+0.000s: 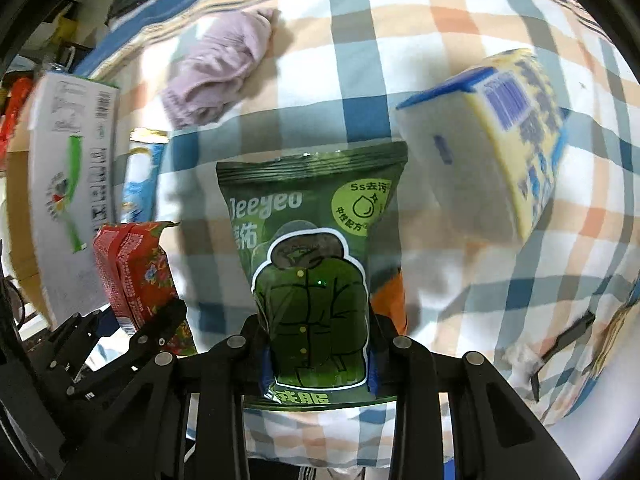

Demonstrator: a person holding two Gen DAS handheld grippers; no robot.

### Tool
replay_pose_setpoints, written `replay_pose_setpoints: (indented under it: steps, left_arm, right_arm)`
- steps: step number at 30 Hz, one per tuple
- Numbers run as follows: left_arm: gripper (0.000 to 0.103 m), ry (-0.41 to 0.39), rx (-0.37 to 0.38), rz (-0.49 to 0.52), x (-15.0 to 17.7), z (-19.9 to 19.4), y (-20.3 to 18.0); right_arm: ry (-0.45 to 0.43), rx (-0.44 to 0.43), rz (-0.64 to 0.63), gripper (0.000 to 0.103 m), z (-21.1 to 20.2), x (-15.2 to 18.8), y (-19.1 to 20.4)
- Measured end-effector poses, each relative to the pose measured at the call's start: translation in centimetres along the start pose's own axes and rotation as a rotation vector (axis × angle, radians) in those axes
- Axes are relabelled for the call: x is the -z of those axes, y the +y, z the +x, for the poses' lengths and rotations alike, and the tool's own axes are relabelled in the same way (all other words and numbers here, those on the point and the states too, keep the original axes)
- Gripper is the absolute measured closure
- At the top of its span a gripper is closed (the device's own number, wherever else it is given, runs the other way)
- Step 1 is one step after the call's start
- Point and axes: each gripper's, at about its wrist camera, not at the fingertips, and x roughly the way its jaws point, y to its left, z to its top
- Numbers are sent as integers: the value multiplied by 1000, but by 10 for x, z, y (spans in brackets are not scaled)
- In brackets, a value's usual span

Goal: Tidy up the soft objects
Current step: 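Carry both bags over the box and open both tools to drop them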

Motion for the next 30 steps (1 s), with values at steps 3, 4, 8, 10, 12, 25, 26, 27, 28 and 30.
replay_pose_setpoints:
  steps: [3, 4, 8, 10, 12, 25, 26, 27, 28, 30]
  left_arm:
    - [59, -39, 29, 16, 22, -29, 6]
    - [59, -54, 40, 23, 28, -41, 7]
    - [59, -116, 69, 48, 54, -85, 22]
    - [59, -150, 83, 50, 61, -107, 32]
    - [59, -186, 81, 44, 69, -131, 45]
    - [59, -258, 54, -71, 45, -181, 188]
    - [59, -254, 54, -74, 39, -181, 197]
    - [59, -248, 53, -75, 30, -178, 206]
    - [59, -241, 53, -80, 20, -175, 214]
    - [59, -222, 58, -88, -1, -166, 230]
  right_arm:
    - [-39, -25, -19, 68, -21, 31, 6]
    - [-51, -33, -25, 68, -28, 39, 6]
    - [-99, -63, -52, 68, -71, 65, 1]
    - [-127, -82, -70, 68, -89, 84, 11]
    - [-158, -105, -92, 68, -111, 98, 19]
    - [-223, -227, -210, 68, -173, 148, 170]
    - [-220, -224, -204, 68, -173, 147, 180]
    - [-214, -229, -192, 68, -176, 143, 192]
    - [-213, -228, -182, 68, -176, 130, 205]
    - [-215, -205, -167, 68, -172, 122, 219]
